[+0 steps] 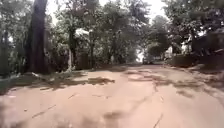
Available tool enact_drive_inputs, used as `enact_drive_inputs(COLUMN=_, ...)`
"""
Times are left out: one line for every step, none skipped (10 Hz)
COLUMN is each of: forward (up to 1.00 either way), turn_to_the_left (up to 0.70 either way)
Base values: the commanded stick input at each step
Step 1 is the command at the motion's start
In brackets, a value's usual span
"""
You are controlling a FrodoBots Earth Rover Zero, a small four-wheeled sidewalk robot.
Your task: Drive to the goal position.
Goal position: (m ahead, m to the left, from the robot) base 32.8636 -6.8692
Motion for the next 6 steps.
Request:
enact_drive_inputs(forward=1.00, turn_to_the_left=0.00)
enact_drive_inputs(forward=1.00, turn_to_the_left=0.00)
enact_drive_inputs(forward=1.00, turn_to_the_left=0.00)
enact_drive_inputs(forward=1.00, turn_to_the_left=0.00)
enact_drive_inputs(forward=1.00, turn_to_the_left=0.00)
enact_drive_inputs(forward=1.00, turn_to_the_left=-0.27)
